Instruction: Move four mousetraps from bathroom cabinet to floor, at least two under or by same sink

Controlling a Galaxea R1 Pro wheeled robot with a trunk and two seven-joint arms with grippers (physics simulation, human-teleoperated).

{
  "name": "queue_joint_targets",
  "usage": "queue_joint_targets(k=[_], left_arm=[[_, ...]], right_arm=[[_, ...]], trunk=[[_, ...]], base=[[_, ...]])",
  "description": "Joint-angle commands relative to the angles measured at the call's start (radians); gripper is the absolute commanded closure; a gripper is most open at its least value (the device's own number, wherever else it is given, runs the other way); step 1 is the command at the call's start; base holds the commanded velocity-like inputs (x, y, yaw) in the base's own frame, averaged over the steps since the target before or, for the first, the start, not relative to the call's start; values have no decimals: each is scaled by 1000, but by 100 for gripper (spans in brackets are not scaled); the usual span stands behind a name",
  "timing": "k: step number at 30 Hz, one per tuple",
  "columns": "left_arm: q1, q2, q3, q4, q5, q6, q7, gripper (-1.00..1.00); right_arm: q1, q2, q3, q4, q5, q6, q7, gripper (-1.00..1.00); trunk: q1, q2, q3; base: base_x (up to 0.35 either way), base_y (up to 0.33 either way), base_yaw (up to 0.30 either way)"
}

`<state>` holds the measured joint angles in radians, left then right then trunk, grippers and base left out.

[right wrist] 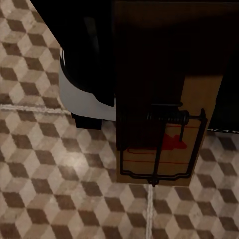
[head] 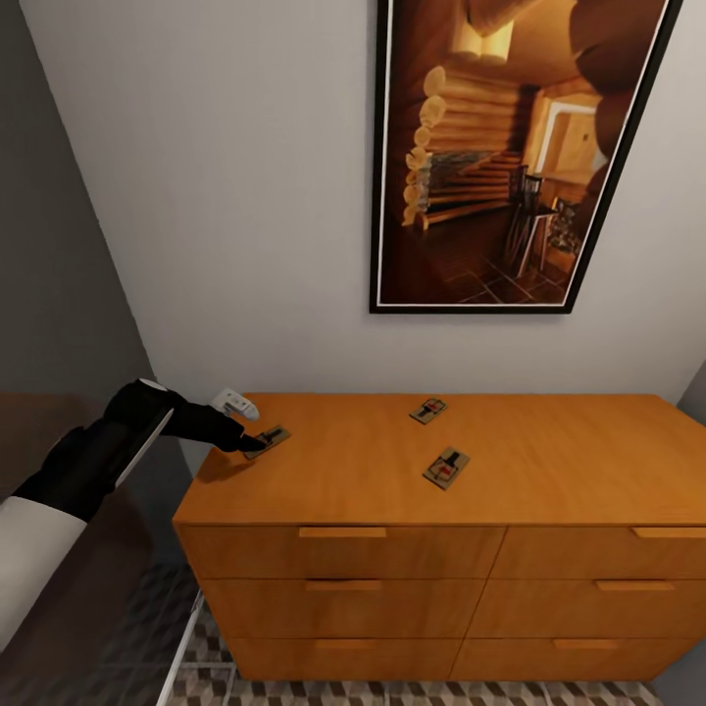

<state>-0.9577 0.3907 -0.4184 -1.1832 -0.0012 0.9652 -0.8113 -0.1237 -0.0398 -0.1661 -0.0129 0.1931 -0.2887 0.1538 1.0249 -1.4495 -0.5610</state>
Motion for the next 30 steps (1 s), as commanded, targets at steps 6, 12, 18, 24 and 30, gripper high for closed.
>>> queue_joint_targets(k=[6,12,18,24,30], left_arm=[[-1,0,-18,0,0,6,-2,-100],[-1,-1,-28,4,0,5,-1,-100],[-1,-3,-28,6,-1,5,0,-100],[-1,-3,-28,12,-1,5,0,-100],[-1,-3,-28,17,-1,5,0,-100]], right_arm=[[-1,-1,-9,1,6,-3,4,100],[-1,-1,-9,1,6,-3,4,100],[-1,-2,-9,1,6,-3,4,100],[-1,-2,-9,1,5,-3,4,100],[-1,-2,-9,1,5,-3,4,100]], trunk=[[0,-1,-1],[0,-1,-1],[0,-1,-2],[0,-1,-7],[0,-1,-12]], base=[[18,0,0],[1,0,0],[0,0,0],[0,0,0],[0,0,0]])
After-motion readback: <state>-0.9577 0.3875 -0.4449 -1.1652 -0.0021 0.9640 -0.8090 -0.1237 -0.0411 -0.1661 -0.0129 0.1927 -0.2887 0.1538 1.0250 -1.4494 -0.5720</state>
